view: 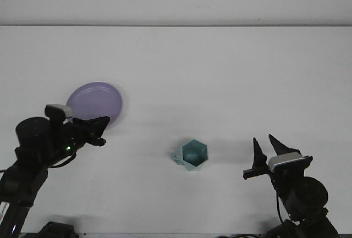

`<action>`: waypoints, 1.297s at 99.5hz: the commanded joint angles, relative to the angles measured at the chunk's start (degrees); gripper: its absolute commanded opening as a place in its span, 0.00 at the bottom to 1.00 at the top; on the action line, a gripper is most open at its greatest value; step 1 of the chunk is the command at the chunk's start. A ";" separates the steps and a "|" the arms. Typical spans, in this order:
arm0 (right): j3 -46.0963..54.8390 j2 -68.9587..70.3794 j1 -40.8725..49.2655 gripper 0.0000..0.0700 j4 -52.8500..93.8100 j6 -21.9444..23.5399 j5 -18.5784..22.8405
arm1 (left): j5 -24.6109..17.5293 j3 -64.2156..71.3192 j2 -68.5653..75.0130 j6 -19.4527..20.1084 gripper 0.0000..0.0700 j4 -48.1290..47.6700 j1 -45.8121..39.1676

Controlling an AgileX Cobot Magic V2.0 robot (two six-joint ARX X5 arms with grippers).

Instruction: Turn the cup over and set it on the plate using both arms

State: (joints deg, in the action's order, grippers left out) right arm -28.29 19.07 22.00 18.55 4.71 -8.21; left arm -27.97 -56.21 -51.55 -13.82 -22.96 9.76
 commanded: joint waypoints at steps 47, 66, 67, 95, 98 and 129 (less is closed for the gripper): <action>0.90 -2.32 0.11 0.44 -3.26 -0.28 -0.81 | -0.79 -30.60 -34.95 15.43 0.56 -25.68 20.63; 0.90 -2.32 0.11 0.44 -3.54 -0.28 -0.79 | 0.52 -37.18 -44.02 19.04 0.72 -30.25 24.83; 0.90 -2.32 0.11 0.44 -3.54 -0.28 -0.79 | 0.61 -37.42 -44.44 19.15 0.72 -30.29 25.05; 0.90 -2.32 0.11 0.44 -3.58 -0.28 -0.79 | 4.70 -44.98 -54.99 21.53 0.72 -32.26 30.12; 0.90 -2.32 0.11 0.44 -3.58 -0.28 -0.79 | 5.18 -45.88 -56.04 22.05 0.72 -32.83 30.56; 0.90 -2.32 0.11 0.44 -3.56 -0.28 -0.79 | 6.14 -48.43 -64.17 23.67 0.72 -33.05 33.86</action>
State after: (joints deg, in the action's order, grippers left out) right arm -26.96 16.62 22.00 15.55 4.71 -8.86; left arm -22.33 -103.07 -113.34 8.43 -55.62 42.65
